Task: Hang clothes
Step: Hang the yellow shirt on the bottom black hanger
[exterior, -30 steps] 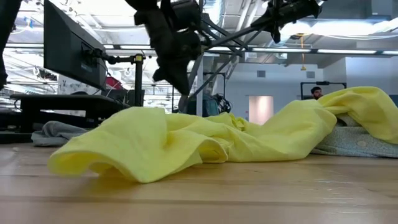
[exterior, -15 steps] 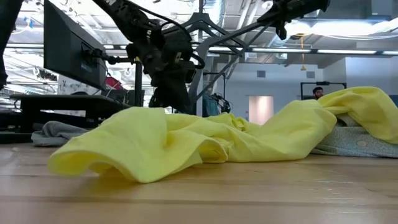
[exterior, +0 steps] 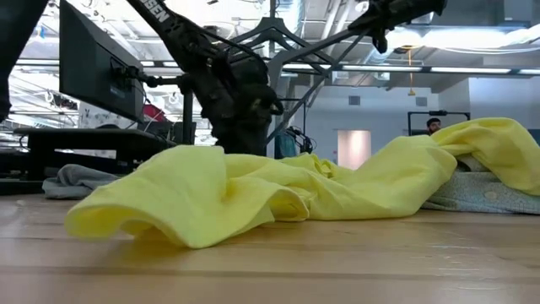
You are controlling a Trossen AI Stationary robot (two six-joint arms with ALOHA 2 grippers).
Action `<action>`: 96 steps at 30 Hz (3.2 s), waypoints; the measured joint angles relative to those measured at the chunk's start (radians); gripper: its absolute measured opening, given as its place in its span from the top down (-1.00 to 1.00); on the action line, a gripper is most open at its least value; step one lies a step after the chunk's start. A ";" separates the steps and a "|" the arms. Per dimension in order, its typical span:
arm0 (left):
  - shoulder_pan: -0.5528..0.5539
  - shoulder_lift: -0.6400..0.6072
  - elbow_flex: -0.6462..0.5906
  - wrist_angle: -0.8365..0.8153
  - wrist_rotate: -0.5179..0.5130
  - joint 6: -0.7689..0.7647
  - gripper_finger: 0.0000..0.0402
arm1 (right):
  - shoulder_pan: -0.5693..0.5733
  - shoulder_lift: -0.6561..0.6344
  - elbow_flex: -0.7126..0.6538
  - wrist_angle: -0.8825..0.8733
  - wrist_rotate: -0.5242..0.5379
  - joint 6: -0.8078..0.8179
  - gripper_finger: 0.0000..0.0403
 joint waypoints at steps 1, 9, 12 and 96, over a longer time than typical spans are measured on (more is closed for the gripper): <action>-0.008 0.005 0.000 0.000 0.012 -0.004 0.49 | 0.000 0.000 0.000 -0.002 0.000 -0.001 0.85; -0.051 0.048 0.000 -0.008 -0.059 -0.009 0.51 | 0.010 0.000 0.000 -0.002 0.000 -0.011 0.85; -0.055 0.046 0.000 -0.009 -0.094 0.017 0.65 | 0.014 0.000 0.000 -0.003 0.000 -0.011 0.85; 0.356 -0.226 0.698 -0.595 -0.230 0.233 1.00 | 0.189 -0.028 0.002 0.080 0.107 -0.009 0.85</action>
